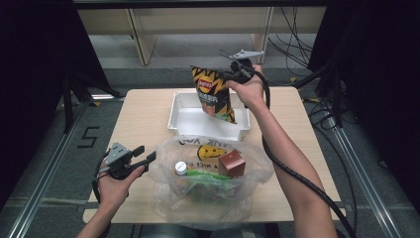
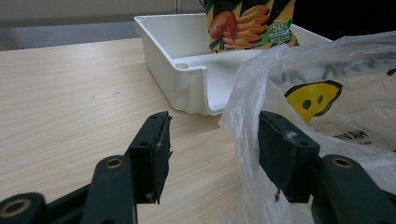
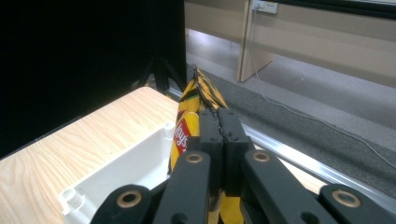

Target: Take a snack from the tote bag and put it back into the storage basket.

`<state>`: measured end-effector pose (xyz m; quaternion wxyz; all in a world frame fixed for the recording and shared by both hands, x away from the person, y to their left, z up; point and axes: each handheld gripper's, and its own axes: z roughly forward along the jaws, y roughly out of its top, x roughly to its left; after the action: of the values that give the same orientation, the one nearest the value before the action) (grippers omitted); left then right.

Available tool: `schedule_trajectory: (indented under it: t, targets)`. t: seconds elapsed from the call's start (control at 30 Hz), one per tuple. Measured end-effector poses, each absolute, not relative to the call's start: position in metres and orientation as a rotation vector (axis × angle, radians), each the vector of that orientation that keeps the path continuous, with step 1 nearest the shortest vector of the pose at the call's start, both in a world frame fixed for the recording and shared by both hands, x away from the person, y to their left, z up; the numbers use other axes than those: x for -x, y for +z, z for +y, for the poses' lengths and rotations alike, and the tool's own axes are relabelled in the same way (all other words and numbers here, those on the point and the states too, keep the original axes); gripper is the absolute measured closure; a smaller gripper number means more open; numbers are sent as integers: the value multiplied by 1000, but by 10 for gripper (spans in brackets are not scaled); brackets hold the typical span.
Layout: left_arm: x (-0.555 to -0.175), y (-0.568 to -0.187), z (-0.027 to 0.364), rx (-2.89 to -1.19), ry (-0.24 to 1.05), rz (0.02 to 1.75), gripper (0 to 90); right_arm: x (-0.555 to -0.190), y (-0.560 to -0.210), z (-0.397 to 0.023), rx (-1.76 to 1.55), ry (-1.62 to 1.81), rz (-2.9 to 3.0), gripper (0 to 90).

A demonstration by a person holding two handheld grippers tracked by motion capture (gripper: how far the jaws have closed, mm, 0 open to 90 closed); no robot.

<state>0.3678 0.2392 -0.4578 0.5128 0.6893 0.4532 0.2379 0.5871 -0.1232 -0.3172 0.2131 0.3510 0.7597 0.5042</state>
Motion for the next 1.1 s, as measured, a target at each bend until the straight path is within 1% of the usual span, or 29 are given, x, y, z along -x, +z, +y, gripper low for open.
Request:
schedule_trajectory:
  t: [0.73, 1.1]
  targets:
    - [-368, -458, 240, -1651, 567, 1090, 446, -598, -325, -114, -993, 1397, 2131, 900]
    - [-368, -459, 240, -1650, 567, 1090, 445, -605, -335, -114, -1008, 1384, 2147, 900]
